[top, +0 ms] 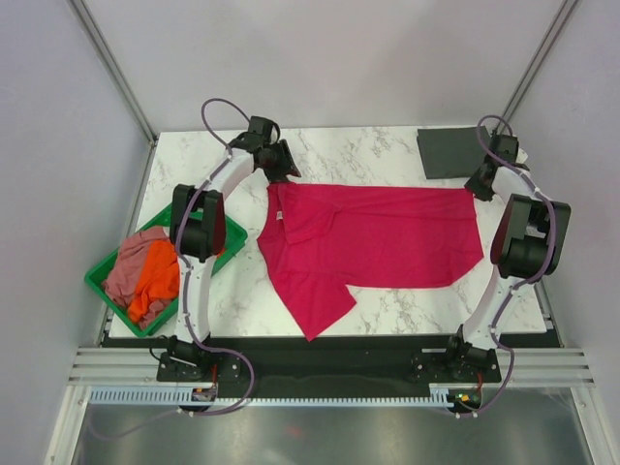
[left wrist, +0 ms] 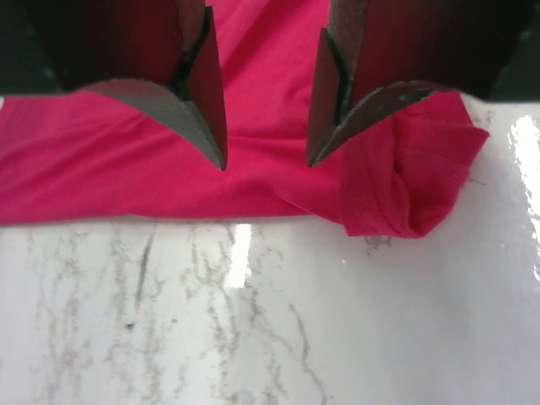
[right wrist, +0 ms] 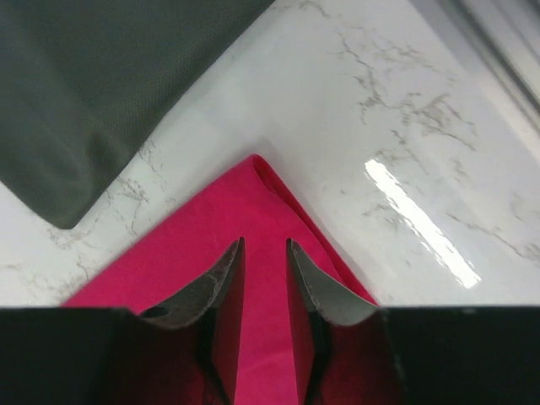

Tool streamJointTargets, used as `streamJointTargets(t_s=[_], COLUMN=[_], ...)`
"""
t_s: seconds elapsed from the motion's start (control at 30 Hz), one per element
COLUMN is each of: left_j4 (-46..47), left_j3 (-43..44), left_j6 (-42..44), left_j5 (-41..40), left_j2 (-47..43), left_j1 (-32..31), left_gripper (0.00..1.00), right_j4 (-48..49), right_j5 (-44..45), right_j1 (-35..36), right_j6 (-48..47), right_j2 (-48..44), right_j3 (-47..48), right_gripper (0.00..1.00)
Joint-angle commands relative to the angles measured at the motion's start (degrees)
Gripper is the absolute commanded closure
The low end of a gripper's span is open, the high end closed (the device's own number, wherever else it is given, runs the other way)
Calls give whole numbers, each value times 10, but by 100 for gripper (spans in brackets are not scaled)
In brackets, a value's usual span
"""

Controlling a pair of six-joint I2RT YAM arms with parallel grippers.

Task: Fold and stack the t-shirts
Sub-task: Fold the tshirt

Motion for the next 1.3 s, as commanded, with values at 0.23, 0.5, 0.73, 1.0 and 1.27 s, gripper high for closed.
streamJointTargets(t_s=[0.23,0.5,0.73,1.0,1.27], left_j4=[0,7,88,146,153], left_j3=[-137,-361,-506,-600,-631], left_j6=[10,40,-22,-73,-87], left_j5=[82,136,105,54,20], left_j2=[-249,-402,-443,-410,-383], left_j1=[0,-57,-131,-132,-132], left_gripper=[45,46,46,46,46], right_j4=[-220,-241,-197,-166,-214], right_j5=[69,92,44,48,132], right_j1=[7,79,121,130,130], right_j6=[-14,-11,10,29,59], right_j2=[-202,-275,-274,-266,-277], right_j3=[-63,-181,-256,-292,-313], right_gripper=[61,59,65,64,66])
